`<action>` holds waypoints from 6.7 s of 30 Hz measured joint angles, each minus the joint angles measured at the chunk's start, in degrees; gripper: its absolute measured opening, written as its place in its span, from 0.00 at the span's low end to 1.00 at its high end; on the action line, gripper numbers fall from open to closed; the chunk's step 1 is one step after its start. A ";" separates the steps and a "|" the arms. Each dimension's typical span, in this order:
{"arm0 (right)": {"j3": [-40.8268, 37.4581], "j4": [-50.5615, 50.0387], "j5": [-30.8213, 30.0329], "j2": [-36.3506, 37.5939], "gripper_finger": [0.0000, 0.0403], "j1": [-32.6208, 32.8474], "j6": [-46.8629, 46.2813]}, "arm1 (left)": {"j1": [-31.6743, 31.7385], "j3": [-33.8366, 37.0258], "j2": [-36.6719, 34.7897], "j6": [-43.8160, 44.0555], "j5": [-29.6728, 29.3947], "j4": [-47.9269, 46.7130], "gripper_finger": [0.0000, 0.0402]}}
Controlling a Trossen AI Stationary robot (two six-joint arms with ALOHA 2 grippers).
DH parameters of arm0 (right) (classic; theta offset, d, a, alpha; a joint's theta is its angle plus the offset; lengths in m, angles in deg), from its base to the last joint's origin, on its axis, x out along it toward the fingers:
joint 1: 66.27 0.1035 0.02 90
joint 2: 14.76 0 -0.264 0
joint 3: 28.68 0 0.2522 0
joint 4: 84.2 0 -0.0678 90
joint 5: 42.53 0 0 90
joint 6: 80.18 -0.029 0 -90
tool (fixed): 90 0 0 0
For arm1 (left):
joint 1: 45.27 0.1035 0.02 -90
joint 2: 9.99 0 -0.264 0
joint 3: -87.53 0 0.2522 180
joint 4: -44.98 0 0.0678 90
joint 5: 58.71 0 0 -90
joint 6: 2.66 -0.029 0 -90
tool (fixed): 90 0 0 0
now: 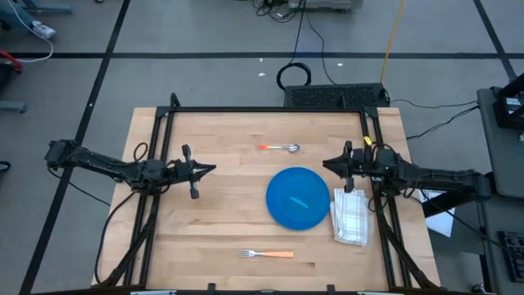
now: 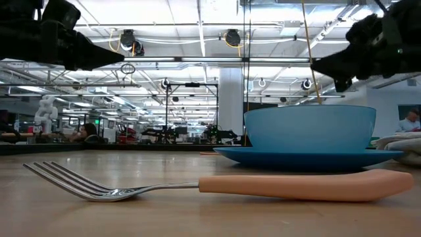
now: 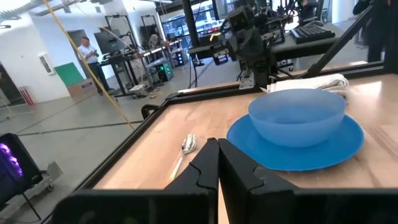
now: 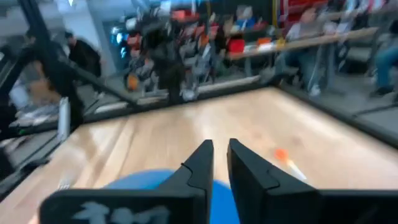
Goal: Set table place
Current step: Put the light orange fork to the left of the blue plate
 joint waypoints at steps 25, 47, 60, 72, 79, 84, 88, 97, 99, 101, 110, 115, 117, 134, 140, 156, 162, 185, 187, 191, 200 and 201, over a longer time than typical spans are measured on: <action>39.56 -15.40 -15.90 -44.75 0.50 23.12 4.27 | 0.00 0.00 0.00 1.94 0.00 -1.72 0.02; 66.12 -40.06 -14.75 -72.38 0.50 34.98 -16.46 | 0.00 0.00 0.00 3.47 0.03 -1.81 0.02; 72.42 -40.52 -7.32 -85.09 0.50 35.00 -18.67 | 0.00 0.00 0.00 4.80 0.04 -3.04 0.02; 72.46 -33.04 -6.33 -91.94 0.50 36.60 -18.86 | 0.00 -0.02 0.00 4.98 0.07 -3.39 0.02; 72.46 -32.44 -5.93 -93.14 0.50 38.36 -19.07 | -0.03 -0.02 -0.02 6.02 0.13 -4.22 0.02; 72.46 -31.60 -5.97 -93.12 0.50 40.00 -17.63 | -0.04 -0.02 -0.02 6.05 0.13 -4.31 0.02; 72.46 -31.50 -8.04 -93.12 0.50 41.08 -17.89 | -0.04 -0.02 -0.02 6.05 0.13 -4.31 0.02; 72.46 -30.25 -9.31 -96.22 0.50 42.87 -20.65 | -0.04 -0.02 0.00 7.20 0.13 -4.27 0.02; 72.46 -30.13 -9.24 -97.03 0.50 43.19 -21.00 | -0.04 -0.02 -0.02 7.56 0.13 -4.27 0.02; 72.46 -30.04 -9.35 -97.59 0.50 43.30 -21.61 | -0.04 -0.02 0.00 7.58 0.14 -4.28 0.02; 72.44 -29.17 -9.46 -98.87 0.50 44.11 -21.93 | -0.04 -0.02 0.00 7.99 0.48 -4.30 0.02; 72.46 -28.84 -9.90 -99.66 0.50 44.35 -21.87 | -0.04 -0.02 -0.01 7.99 0.52 -4.26 0.02; 72.46 -29.23 -10.18 -100.55 0.50 44.55 -21.59 | -0.04 -0.02 0.00 7.99 0.52 -4.28 0.02; 72.54 -28.51 -10.04 -102.37 0.28 44.46 -20.61 | -0.13 -0.02 0.00 8.31 0.55 -4.65 0.02; 72.44 -25.13 -9.20 -102.35 0.11 44.42 -19.69 | -0.13 -0.02 0.00 8.43 0.57 -4.68 0.02; 72.22 -22.90 -19.54 -96.25 0.11 40.86 -25.68 | -0.13 -0.02 0.00 8.84 0.55 -4.78 0.02; 72.31 -17.82 -21.03 -93.77 0.11 38.47 -29.97 | -0.11 -0.02 0.00 8.82 0.55 -4.79 0.02; 72.24 -18.32 -30.16 -93.65 0.11 32.38 -59.41 | -0.11 -0.02 0.00 8.36 0.00 -2.58 0.02; 72.24 -17.88 -31.73 -93.65 0.11 32.02 -60.61 | -0.11 -0.02 0.00 8.25 -0.02 -2.58 0.02; 72.25 -18.31 -35.32 -94.28 0.11 31.32 -61.39 | -0.11 -0.02 0.00 7.30 -0.04 -2.57 0.02; 72.24 -18.14 -32.14 -97.49 0.11 28.73 -64.39 | -0.11 -0.02 0.00 7.08 -0.04 -2.59 0.02; 72.24 -17.58 -31.70 -97.49 0.11 28.49 -63.49 | -0.11 -0.02 0.00 7.08 -0.04 -2.62 0.02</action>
